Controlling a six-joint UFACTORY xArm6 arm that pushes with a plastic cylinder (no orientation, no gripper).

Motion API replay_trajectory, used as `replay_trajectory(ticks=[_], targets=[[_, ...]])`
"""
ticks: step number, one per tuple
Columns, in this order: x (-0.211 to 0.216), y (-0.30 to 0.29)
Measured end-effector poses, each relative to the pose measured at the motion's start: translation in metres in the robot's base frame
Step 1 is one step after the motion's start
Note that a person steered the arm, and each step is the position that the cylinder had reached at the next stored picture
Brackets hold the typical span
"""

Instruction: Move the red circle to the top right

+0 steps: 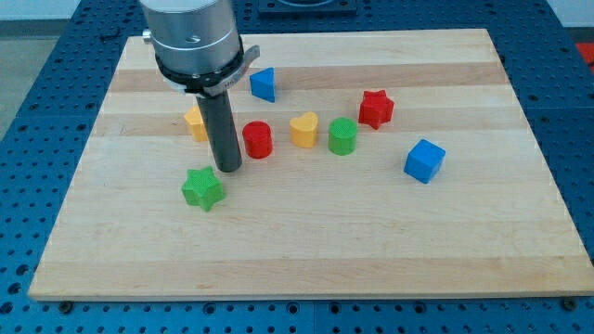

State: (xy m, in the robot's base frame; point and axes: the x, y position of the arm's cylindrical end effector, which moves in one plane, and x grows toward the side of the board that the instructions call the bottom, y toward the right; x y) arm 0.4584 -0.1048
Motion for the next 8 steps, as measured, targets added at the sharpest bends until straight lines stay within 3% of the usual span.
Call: replay_trajectory(ticks=[6,8], targets=[[-0.036,0.025],[-0.067,0.048]])
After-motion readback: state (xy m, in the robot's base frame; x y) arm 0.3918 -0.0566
